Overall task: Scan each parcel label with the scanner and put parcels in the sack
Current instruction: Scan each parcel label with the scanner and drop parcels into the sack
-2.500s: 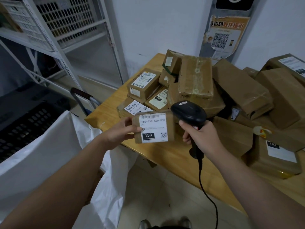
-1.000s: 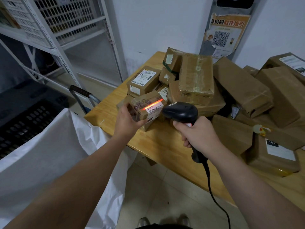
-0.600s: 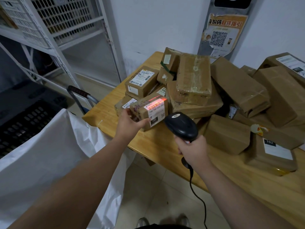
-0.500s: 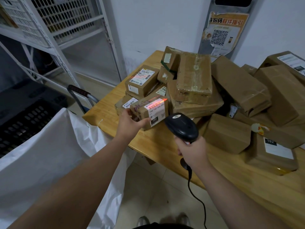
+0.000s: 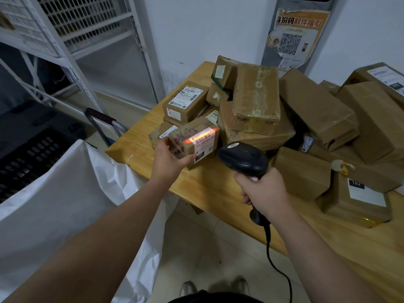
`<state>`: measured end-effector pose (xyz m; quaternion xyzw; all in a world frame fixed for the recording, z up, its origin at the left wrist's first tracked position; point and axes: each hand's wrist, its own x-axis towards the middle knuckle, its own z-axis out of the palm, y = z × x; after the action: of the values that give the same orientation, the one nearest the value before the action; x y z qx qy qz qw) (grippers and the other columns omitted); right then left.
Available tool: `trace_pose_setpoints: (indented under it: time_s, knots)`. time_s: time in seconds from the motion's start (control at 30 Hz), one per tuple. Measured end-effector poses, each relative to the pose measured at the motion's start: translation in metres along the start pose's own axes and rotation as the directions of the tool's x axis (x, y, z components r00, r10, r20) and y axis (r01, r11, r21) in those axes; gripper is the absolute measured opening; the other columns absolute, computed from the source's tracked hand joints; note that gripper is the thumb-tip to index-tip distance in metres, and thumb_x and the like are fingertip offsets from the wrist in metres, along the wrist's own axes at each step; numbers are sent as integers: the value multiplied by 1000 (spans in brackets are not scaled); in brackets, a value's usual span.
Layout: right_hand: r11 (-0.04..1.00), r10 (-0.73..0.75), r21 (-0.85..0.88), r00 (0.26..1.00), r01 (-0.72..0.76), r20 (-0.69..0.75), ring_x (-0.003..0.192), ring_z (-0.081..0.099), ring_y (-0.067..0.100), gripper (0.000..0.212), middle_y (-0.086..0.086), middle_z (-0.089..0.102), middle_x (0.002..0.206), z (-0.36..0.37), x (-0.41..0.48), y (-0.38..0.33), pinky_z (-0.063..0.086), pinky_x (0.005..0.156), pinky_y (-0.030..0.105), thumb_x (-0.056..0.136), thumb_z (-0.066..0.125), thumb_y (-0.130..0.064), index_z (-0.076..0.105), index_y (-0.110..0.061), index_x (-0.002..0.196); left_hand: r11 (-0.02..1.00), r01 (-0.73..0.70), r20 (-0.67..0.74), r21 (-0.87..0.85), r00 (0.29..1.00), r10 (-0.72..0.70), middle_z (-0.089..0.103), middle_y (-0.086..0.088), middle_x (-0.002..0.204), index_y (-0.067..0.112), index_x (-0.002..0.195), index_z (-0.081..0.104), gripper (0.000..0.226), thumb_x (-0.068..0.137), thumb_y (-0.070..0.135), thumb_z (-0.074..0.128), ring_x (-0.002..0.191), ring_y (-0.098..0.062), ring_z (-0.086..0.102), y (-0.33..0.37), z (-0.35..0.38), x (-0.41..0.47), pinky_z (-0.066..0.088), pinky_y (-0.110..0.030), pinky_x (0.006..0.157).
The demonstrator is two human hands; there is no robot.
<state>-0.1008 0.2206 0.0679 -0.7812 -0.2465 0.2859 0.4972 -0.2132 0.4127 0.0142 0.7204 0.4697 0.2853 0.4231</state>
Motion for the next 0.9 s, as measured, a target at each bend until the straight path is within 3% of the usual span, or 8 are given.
trace_pose_setpoints:
  time_s: [0.13, 0.37, 0.57, 0.9]
  knots:
    - [1000, 8, -15, 1000, -8, 8, 41, 55, 4, 19, 2, 58, 53, -4, -1, 0, 42, 42, 12, 86, 69, -19, 64, -10, 70, 1000, -16, -15, 17, 1000, 16, 53, 3, 131, 16, 136, 40, 83, 68, 26, 86, 110, -3, 46, -2, 2, 0, 42, -20, 87]
    - [997, 46, -64, 999, -46, 9, 41, 56, 11, 27, 0, 56, 46, -7, -1, 5, 47, 46, 23, 86, 68, -20, 61, -11, 62, 992, -38, -49, 120, 998, 44, 50, 0, 137, 18, 140, 35, 93, 64, 36, 87, 127, -17, 47, -13, 2, 4, 46, -43, 103]
    - [993, 66, -95, 997, -63, 32, 40, 56, 10, 22, -1, 56, 46, -15, 0, -2, 46, 46, 25, 84, 69, -23, 63, -7, 69, 981, -74, -51, 180, 995, 85, 48, 0, 137, 19, 140, 35, 92, 66, 37, 86, 127, -17, 45, -16, 1, 1, 45, -45, 103]
    - [988, 46, -152, 998, -41, 32, 42, 58, 15, 27, 4, 57, 47, -21, -3, -10, 48, 49, 27, 83, 68, -23, 62, -6, 62, 978, -88, -60, 187, 993, 101, 47, -1, 138, 17, 141, 34, 92, 67, 36, 86, 129, -18, 44, -15, 0, -3, 43, -44, 105]
